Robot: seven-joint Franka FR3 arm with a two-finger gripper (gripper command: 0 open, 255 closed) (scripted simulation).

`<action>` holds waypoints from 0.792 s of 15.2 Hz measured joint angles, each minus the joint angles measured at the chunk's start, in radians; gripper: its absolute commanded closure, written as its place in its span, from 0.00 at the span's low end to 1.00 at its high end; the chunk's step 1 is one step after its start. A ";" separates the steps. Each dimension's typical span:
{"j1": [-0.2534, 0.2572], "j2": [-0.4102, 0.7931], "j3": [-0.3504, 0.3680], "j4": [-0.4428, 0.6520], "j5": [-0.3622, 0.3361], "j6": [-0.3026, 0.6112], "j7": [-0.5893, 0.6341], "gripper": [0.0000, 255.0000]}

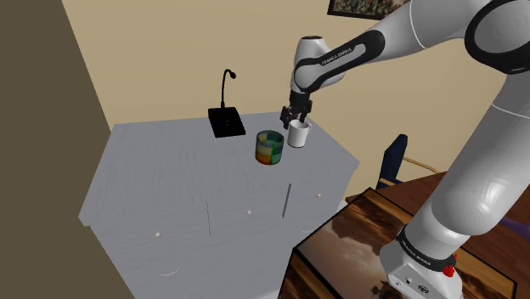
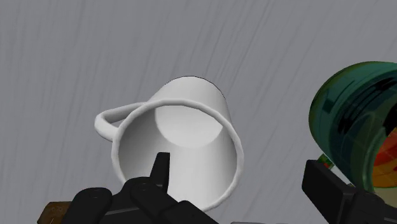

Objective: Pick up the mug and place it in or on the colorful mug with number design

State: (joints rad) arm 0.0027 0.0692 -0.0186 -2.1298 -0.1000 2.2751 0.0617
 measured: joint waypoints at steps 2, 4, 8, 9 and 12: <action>-0.001 0.016 -0.001 -0.010 -0.002 0.026 0.001 0.00; -0.002 0.033 -0.002 -0.014 -0.003 0.047 0.002 0.00; -0.002 0.038 -0.002 -0.018 -0.003 0.056 0.003 0.00; -0.002 0.038 -0.002 -0.018 -0.003 0.057 0.003 0.00; -0.002 0.038 -0.002 -0.018 -0.004 0.057 0.002 1.00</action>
State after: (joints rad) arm 0.0006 0.1073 -0.0208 -2.1479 -0.1035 2.3318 0.0642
